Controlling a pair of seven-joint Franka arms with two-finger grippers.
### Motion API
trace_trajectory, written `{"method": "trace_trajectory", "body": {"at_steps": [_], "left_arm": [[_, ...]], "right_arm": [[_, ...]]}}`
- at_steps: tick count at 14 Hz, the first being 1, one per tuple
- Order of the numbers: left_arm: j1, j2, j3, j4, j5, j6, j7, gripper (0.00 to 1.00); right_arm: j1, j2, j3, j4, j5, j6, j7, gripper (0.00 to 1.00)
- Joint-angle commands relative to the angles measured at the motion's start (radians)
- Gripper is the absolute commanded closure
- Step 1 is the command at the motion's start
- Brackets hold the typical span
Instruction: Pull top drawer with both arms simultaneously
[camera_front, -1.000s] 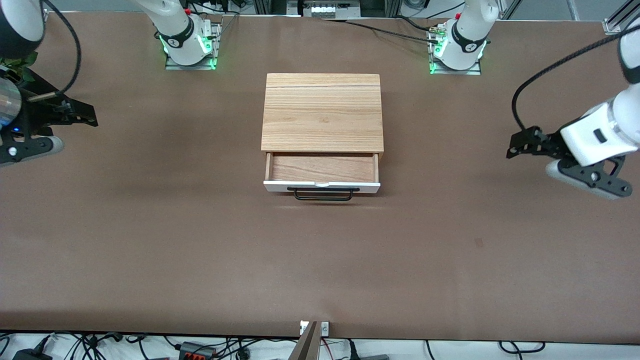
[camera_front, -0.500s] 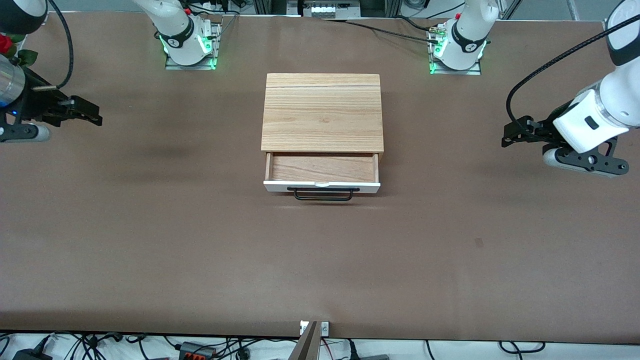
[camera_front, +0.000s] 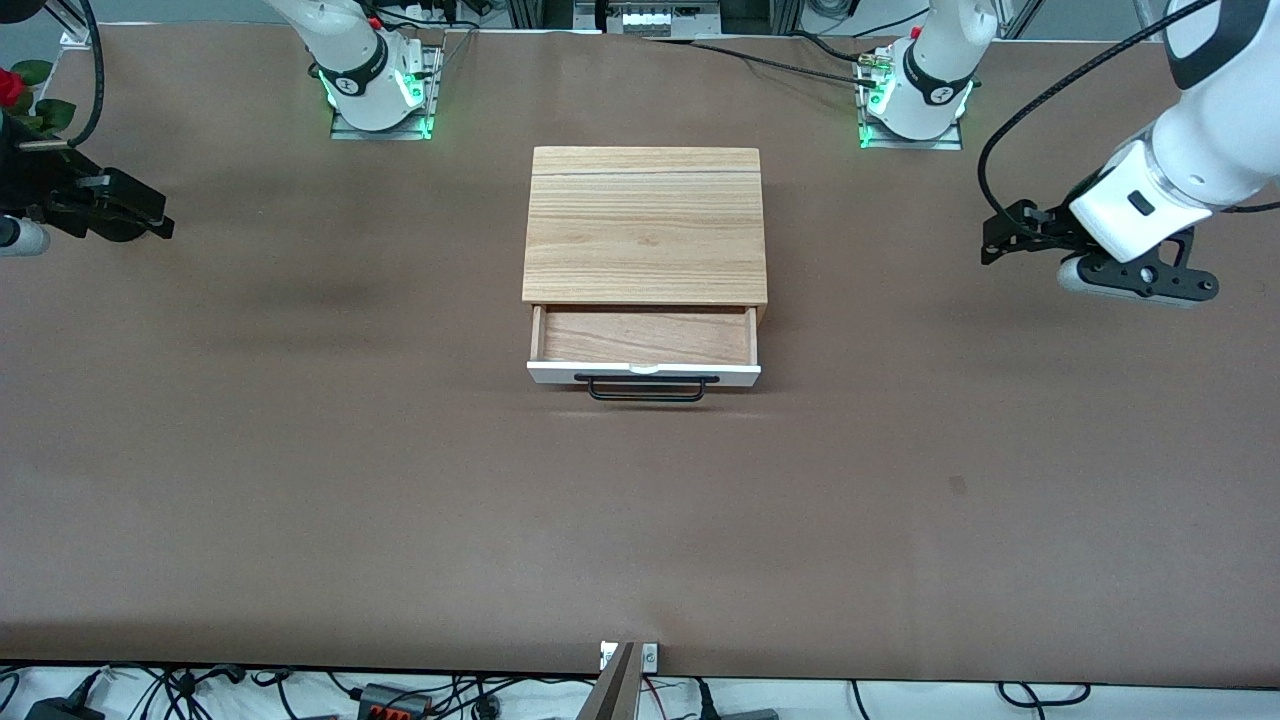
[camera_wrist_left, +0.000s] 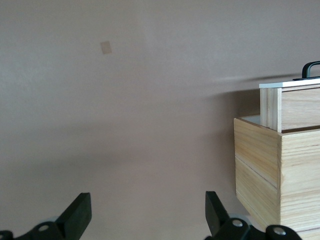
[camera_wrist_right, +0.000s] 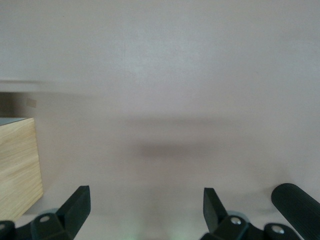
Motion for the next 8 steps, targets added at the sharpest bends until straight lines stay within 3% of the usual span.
{"method": "trace_trajectory", "body": {"at_steps": [1,8], "left_arm": [[0.002,-0.028,0.008,-0.046,0.024,0.041,-0.023,0.00],[0.001,-0.015,0.013,-0.040,0.024,0.039,-0.030,0.00]], "right_arm": [[-0.021,0.006,0.017,0.016,0.000,-0.001,0.016,0.00],[-0.019,0.009,0.015,0.019,0.000,-0.010,0.015,0.00]]}}
